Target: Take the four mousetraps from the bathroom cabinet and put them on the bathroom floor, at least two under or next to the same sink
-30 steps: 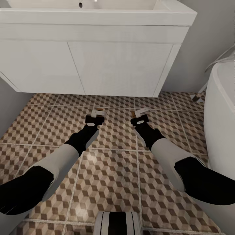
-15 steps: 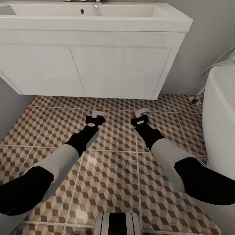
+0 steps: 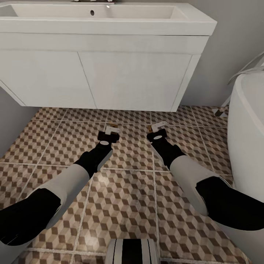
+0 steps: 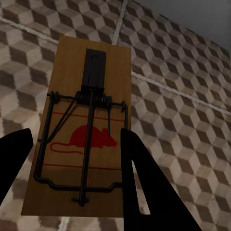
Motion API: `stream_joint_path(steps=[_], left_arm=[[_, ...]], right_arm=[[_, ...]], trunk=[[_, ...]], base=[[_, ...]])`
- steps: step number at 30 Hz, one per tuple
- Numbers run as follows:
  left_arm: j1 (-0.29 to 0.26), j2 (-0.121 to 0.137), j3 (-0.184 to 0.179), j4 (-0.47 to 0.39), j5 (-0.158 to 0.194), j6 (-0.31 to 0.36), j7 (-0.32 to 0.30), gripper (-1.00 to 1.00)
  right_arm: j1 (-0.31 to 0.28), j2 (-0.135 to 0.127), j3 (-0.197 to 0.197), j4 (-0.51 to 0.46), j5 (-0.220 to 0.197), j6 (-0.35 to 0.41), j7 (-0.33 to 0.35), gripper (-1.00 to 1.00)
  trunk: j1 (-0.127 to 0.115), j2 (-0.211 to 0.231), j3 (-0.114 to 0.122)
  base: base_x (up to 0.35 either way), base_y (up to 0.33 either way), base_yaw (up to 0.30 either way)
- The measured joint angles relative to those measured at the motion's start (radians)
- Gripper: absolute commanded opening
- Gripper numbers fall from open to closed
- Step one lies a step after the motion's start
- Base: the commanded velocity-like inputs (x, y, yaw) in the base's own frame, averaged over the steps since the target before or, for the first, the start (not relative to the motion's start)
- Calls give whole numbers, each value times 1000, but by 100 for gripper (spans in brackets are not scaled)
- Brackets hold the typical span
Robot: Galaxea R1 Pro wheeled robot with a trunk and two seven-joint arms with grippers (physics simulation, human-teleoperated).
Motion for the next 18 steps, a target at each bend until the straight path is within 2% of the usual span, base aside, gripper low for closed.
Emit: stream_joint_path(steps=[13, 18], left_arm=[[1, -1, 0, -10, 1, 1, 2, -100], [1, -1, 0, -10, 2, 2, 2, -100]], right_arm=[[0, 0, 0, 0, 0, 0, -1, -100], [0, 0, 0, 0, -1, 0, -1, -100]], trunk=[[0, 0, 0], [2, -1, -19]], base=[[0, 0, 0], [0, 0, 0]])
